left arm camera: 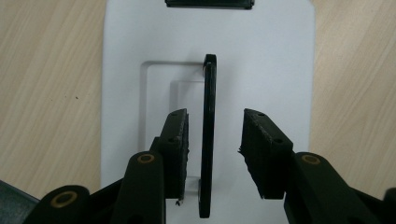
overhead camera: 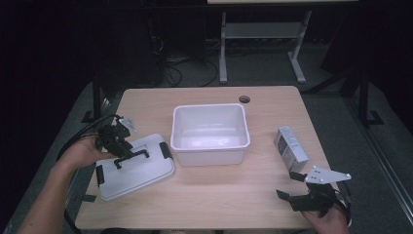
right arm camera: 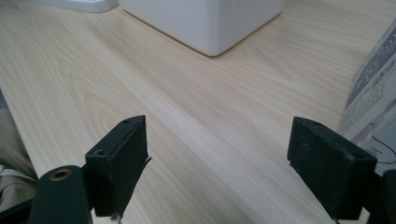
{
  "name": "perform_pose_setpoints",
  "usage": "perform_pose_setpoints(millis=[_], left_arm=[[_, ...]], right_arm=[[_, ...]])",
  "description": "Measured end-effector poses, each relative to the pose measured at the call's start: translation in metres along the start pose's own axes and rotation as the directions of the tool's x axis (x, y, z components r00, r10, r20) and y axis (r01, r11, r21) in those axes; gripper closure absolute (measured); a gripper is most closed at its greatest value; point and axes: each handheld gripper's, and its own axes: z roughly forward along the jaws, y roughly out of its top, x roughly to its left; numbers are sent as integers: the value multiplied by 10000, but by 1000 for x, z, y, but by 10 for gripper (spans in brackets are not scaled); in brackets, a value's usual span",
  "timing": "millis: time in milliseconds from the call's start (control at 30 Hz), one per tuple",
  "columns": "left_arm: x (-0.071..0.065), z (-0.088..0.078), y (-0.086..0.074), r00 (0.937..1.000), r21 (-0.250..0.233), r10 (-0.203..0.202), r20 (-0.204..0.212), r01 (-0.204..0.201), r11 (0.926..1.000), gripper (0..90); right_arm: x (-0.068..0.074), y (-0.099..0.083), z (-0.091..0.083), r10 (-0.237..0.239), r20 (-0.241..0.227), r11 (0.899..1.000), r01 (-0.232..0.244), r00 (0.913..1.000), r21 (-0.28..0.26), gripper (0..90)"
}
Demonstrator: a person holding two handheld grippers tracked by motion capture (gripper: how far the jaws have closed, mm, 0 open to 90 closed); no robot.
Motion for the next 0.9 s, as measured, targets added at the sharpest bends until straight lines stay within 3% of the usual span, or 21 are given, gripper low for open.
perform_pose_setpoints(millis=[400,900], left_arm=[[0,-4,-3,9999,-267,-158,-15,158,9995,563],[-4,-11,-4,9999,-743,-116,73,122,9972,507]], right_arm=[[0,6,-15,487,160,9987,-490,9987,155,155],[-11,26,-33,534,664,9983,-547,9964,183,145]])
